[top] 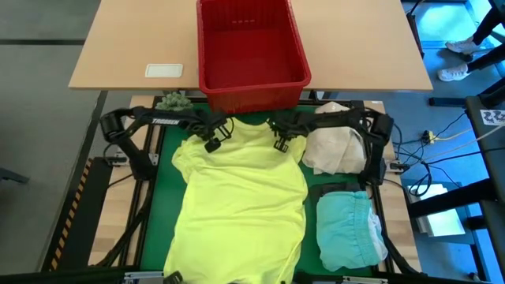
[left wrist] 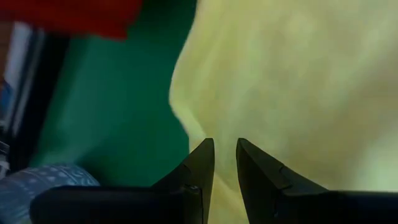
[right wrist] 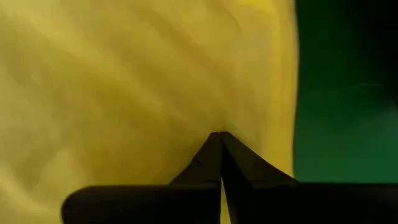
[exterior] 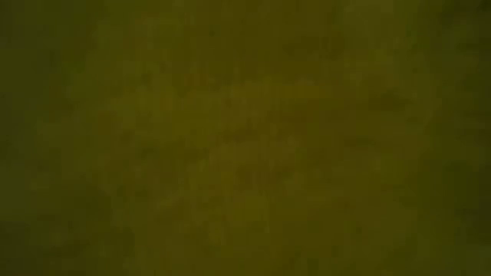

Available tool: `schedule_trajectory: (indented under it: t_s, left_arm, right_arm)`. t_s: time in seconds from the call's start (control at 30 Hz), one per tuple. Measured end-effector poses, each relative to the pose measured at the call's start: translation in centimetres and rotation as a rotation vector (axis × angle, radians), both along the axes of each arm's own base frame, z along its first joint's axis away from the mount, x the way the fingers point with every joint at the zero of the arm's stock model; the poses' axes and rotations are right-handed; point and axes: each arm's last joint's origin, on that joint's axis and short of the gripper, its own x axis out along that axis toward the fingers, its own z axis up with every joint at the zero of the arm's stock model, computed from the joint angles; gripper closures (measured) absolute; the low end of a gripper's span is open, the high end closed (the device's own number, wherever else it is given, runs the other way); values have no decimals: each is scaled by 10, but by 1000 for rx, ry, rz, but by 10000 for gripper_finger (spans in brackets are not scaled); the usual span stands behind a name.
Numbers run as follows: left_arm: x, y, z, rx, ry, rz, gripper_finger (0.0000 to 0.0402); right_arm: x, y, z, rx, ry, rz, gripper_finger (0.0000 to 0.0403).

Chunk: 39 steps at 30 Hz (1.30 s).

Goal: Fold Laundry from Bin
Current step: Fold the yellow shirt

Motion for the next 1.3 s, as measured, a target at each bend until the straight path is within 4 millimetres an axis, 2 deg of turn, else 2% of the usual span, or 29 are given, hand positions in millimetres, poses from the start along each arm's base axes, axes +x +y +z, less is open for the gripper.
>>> schedule_trajectory:
  t_s: [0.13, 0.33, 0.47, 0.63, 0.77, 0.87, 1.0, 1.17, 1.3]
  left_arm:
    - [-9, 15, -14, -30, 55, 66, 338]
    - [-15, 26, -15, -12, 63, 136, 338]
    - [-17, 18, 0, -34, 41, 111, 338]
    - [-20, 3, 36, 46, -19, 72, 338]
    - [-21, -27, 67, -12, -160, -58, 338]
    - [-21, -58, 85, -25, -241, -142, 338]
    - [-14, -101, 96, -38, -308, -280, 338]
    - [-4, -144, 93, -22, -338, -373, 338]
    - [4, -171, 87, -34, -370, -420, 338]
  right_arm:
    - [-6, -15, 0, 2, -8, -26, 402]
    - [-7, -23, 3, -85, 1, -68, 402]
    - [-3, -18, 10, -65, -18, -41, 402]
    - [1, 5, 37, -49, -50, 30, 402]
    - [-5, 33, 62, -14, -59, 105, 402]
    - [-12, 60, 79, 16, -38, 182, 402]
    - [-20, 101, 93, 35, 0, 296, 402]
    - [-30, 136, 94, 52, 97, 357, 402]
    - [-41, 144, 77, 49, 171, 338, 400]
